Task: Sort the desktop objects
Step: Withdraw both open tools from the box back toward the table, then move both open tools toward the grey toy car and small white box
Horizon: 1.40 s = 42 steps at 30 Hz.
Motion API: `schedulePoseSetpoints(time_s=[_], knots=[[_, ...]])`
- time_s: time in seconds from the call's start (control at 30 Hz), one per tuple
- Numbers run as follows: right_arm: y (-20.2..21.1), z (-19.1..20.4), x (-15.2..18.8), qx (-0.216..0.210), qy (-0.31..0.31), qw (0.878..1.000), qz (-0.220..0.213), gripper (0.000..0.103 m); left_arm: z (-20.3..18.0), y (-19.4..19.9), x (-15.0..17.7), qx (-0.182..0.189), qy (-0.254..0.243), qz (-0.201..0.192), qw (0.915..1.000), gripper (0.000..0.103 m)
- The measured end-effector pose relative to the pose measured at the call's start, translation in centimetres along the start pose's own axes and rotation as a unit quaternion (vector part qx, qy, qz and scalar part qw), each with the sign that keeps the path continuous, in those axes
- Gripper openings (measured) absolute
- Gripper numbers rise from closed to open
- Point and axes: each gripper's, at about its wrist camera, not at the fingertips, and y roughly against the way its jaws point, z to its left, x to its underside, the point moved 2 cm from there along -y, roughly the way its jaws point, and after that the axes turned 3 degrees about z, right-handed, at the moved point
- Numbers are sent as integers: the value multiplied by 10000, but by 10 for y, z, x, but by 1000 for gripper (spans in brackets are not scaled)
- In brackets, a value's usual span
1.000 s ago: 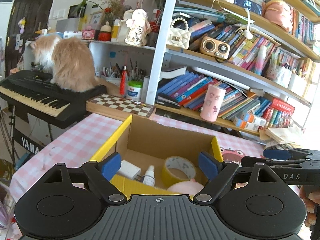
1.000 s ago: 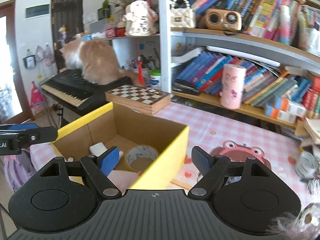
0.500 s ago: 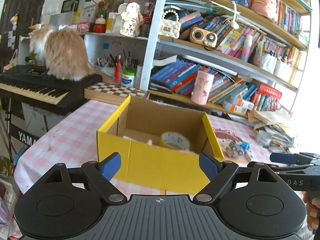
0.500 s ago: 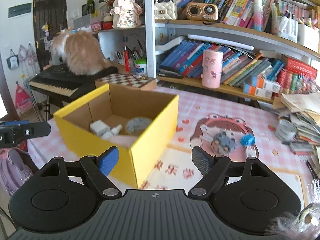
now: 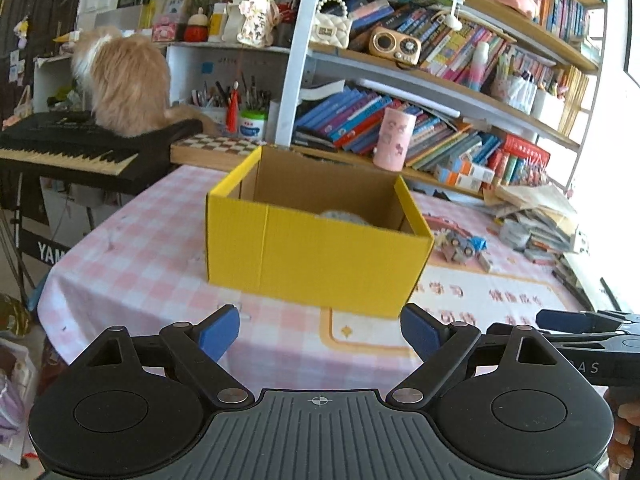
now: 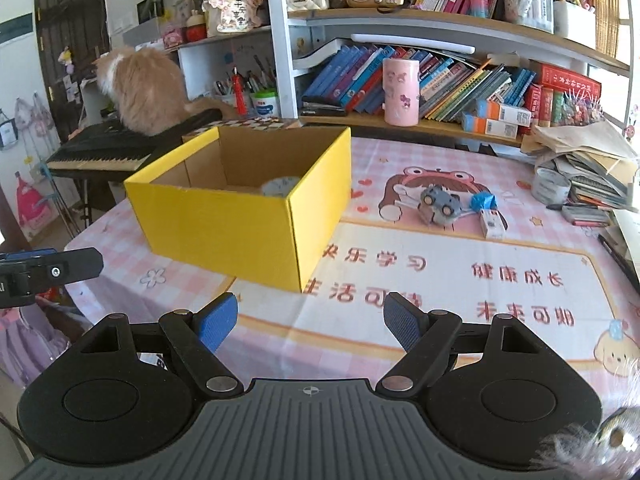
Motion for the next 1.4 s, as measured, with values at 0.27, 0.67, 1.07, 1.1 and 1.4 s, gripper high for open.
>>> schedulePoseSetpoints(time_s=[0.27,0.67,1.07,1.1,1.4], knots=[[10,11,25,115,121,9998,116,79,0,9,20,-104,-29,110,9999,91],[20,19,50,334,91,9992,206,82,-7,11,37,-160,-225,295,9992,91],[29,10,59,704,-100,9972,239,83,-23,3,41,114,-499,465,9976,92],[30,10,60,732,-101,9970,246,83,-25,2,42,146,-533,479,9973,92],[37,0,66,1020,-205,9941,310,83,-51,-9,44,569,-1009,618,9913,92]])
